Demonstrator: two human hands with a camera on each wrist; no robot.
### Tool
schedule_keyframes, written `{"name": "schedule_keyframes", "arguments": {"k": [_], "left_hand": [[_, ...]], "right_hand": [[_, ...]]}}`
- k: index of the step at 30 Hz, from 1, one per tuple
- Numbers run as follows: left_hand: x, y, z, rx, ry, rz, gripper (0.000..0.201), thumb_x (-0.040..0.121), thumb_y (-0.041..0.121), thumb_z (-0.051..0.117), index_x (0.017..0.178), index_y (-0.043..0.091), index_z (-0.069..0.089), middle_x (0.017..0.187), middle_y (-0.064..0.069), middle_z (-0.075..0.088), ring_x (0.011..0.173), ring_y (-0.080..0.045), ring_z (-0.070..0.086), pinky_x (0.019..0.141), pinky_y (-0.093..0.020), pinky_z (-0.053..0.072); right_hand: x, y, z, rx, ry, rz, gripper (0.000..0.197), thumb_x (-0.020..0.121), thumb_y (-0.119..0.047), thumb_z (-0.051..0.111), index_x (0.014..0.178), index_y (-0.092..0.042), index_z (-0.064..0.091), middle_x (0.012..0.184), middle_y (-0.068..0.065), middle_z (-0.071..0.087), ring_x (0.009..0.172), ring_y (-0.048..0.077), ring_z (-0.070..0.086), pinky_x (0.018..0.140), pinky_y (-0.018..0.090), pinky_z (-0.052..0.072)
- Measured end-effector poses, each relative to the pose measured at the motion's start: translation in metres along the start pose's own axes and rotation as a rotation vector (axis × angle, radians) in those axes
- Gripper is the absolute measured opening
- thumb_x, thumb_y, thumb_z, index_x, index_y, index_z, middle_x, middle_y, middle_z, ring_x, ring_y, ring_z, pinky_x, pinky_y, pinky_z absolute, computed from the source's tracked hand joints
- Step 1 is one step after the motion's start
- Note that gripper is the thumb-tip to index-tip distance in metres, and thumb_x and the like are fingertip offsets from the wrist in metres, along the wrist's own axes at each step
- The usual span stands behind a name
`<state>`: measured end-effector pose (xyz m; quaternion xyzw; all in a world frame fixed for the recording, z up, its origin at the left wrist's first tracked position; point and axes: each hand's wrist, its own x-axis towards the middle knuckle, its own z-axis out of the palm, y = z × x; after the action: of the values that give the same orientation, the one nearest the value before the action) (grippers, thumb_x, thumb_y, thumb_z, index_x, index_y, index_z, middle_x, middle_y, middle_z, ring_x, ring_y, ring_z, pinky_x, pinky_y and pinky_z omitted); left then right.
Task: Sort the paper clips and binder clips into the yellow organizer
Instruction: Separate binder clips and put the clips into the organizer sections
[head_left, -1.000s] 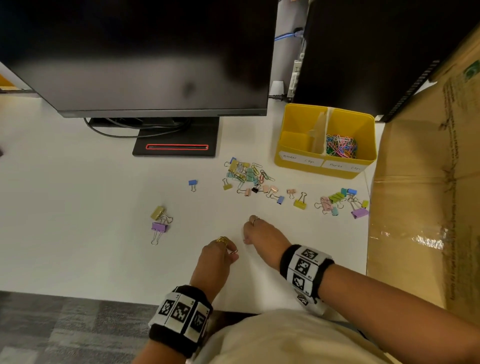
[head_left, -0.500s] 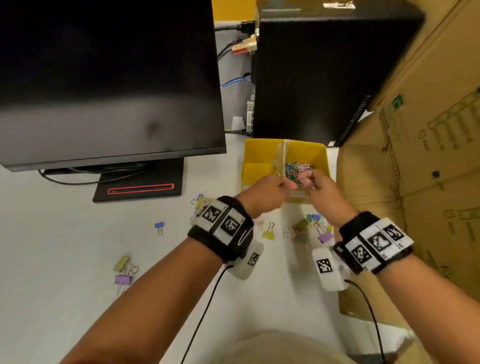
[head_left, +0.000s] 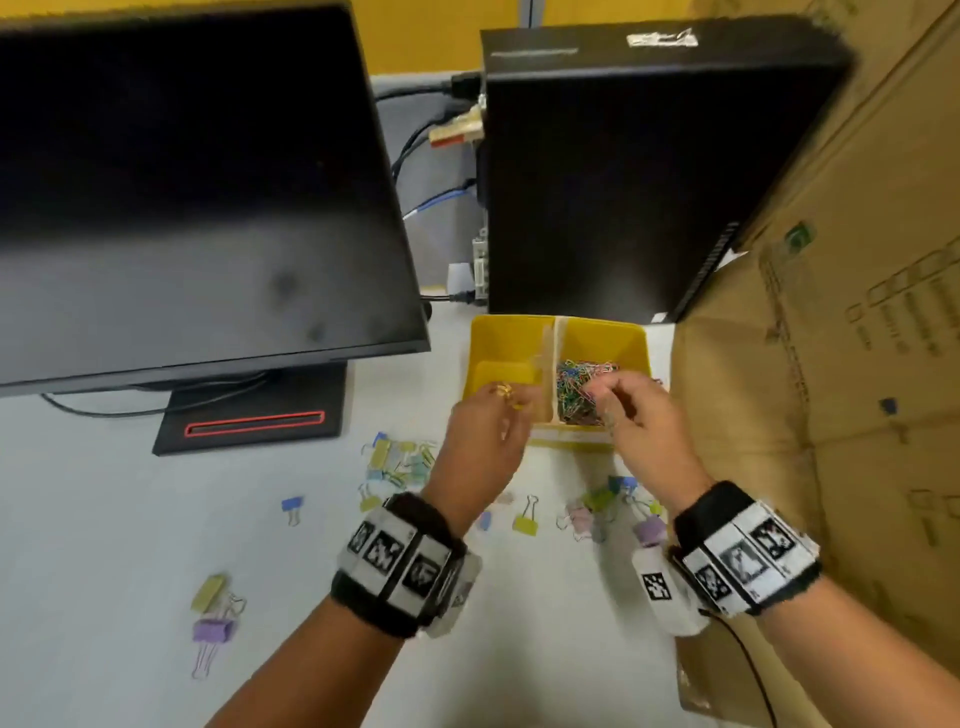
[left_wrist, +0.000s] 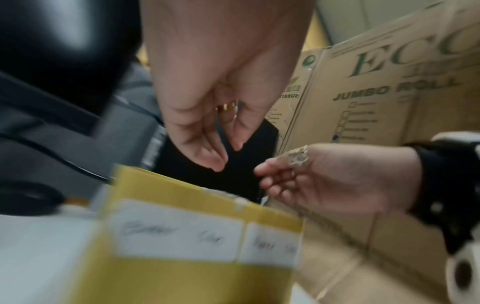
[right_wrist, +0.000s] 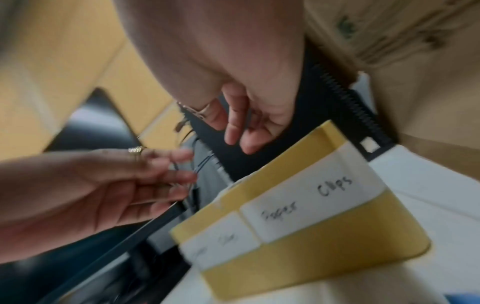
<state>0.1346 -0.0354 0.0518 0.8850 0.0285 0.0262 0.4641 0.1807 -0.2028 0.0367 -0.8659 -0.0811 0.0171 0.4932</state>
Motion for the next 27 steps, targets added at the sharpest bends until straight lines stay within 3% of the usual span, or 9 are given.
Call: {"name": "schedule_keyframes", "arguments": {"k": [3, 5, 7, 10, 13, 16, 18, 23, 27], "left_hand": [[-0.056, -0.060, -0.026, 0.382, 0.102, -0.169, 0.029, 0.088, 0.001, 0.051, 0.110, 0.012, 0.066, 0.117, -0.014, 0.062, 0.104, -0.027, 0.061, 0.092, -0.036, 0.050], [-0.089, -0.088, -0.034, 0.586, -0.071, -0.334, 0.045, 0.091, 0.002, 0.044, 0.134, 0.017, 0.045, 0.144, -0.012, 0.040, 0.129, -0.026, 0.044, 0.102, -0.034, 0.044], [-0.114, -0.107, -0.035, 0.661, -0.237, -0.356, 0.058, 0.094, 0.003, 0.036, 0.146, 0.020, 0.016, 0.158, -0.006, 0.011, 0.144, -0.024, 0.020, 0.111, -0.035, 0.033], [-0.134, -0.114, -0.038, 0.692, -0.330, -0.385, 0.057, 0.097, 0.006, 0.027, 0.147, 0.018, 0.004, 0.158, -0.003, -0.002, 0.146, -0.022, 0.008, 0.116, -0.039, 0.023], [-0.141, -0.110, -0.042, 0.664, -0.222, -0.430, 0.049, 0.098, 0.012, 0.030, 0.145, 0.020, 0.019, 0.156, 0.001, 0.019, 0.143, -0.018, 0.023, 0.115, -0.032, 0.024], [-0.130, -0.104, -0.040, 0.632, -0.076, -0.337, 0.046, 0.092, 0.008, 0.046, 0.137, 0.016, 0.041, 0.147, -0.007, 0.041, 0.131, -0.024, 0.045, 0.105, -0.033, 0.041], [-0.116, -0.106, -0.036, 0.671, -0.095, -0.291, 0.052, 0.091, 0.007, 0.045, 0.141, 0.012, 0.031, 0.152, -0.011, 0.029, 0.137, -0.027, 0.035, 0.109, -0.037, 0.036], [-0.108, -0.113, -0.035, 0.802, -0.252, -0.465, 0.058, 0.096, 0.011, 0.024, 0.145, 0.004, -0.005, 0.158, -0.012, -0.003, 0.146, -0.028, 0.002, 0.118, -0.043, 0.017], [-0.113, -0.110, -0.046, 0.818, -0.189, -0.500, 0.051, 0.096, 0.014, 0.029, 0.145, 0.007, 0.016, 0.156, -0.009, 0.017, 0.144, -0.028, 0.014, 0.117, -0.038, 0.023]], "right_hand": [[-0.042, -0.012, 0.029, -0.087, -0.321, -0.179, 0.013, 0.088, -0.008, 0.053, 0.087, -0.015, 0.064, 0.087, 0.002, 0.061, 0.075, -0.003, 0.050, 0.069, 0.015, 0.042], [-0.058, -0.005, 0.058, -0.281, -0.601, -0.214, 0.020, 0.090, -0.015, 0.051, 0.106, -0.017, 0.062, 0.119, 0.008, 0.057, 0.108, 0.011, 0.051, 0.094, 0.027, 0.043], [-0.069, 0.001, 0.084, -0.492, -0.767, -0.239, 0.038, 0.094, -0.024, 0.045, 0.132, -0.018, 0.043, 0.151, 0.009, 0.027, 0.139, 0.023, 0.024, 0.113, 0.034, 0.025], [-0.077, 0.004, 0.100, -0.734, -0.839, -0.329, 0.049, 0.094, -0.028, 0.042, 0.138, -0.011, 0.028, 0.156, 0.011, 0.011, 0.144, 0.029, 0.010, 0.114, 0.043, 0.022], [-0.089, 0.010, 0.098, -0.790, -0.844, -0.311, 0.040, 0.091, -0.026, 0.044, 0.126, -0.006, 0.046, 0.147, 0.012, 0.036, 0.134, 0.031, 0.034, 0.105, 0.044, 0.037], [-0.090, 0.015, 0.096, -0.831, -0.749, -0.355, 0.029, 0.077, -0.032, 0.042, 0.079, -0.021, 0.069, 0.091, -0.003, 0.072, 0.089, 0.018, 0.067, 0.076, 0.027, 0.055], [-0.083, 0.015, 0.105, -0.785, -0.608, -0.433, 0.030, 0.075, -0.030, 0.040, 0.073, -0.024, 0.069, 0.081, -0.006, 0.073, 0.079, 0.013, 0.069, 0.070, 0.023, 0.056], [-0.064, -0.005, 0.128, -0.780, -0.743, -0.453, 0.031, 0.089, -0.013, 0.043, 0.116, -0.002, 0.055, 0.126, 0.015, 0.058, 0.116, 0.032, 0.053, 0.094, 0.043, 0.048], [-0.068, -0.002, 0.126, -0.785, -0.668, -0.430, 0.030, 0.078, -0.024, 0.044, 0.055, -0.021, 0.062, 0.058, -0.004, 0.065, 0.062, 0.017, 0.064, 0.060, 0.025, 0.052]]}}
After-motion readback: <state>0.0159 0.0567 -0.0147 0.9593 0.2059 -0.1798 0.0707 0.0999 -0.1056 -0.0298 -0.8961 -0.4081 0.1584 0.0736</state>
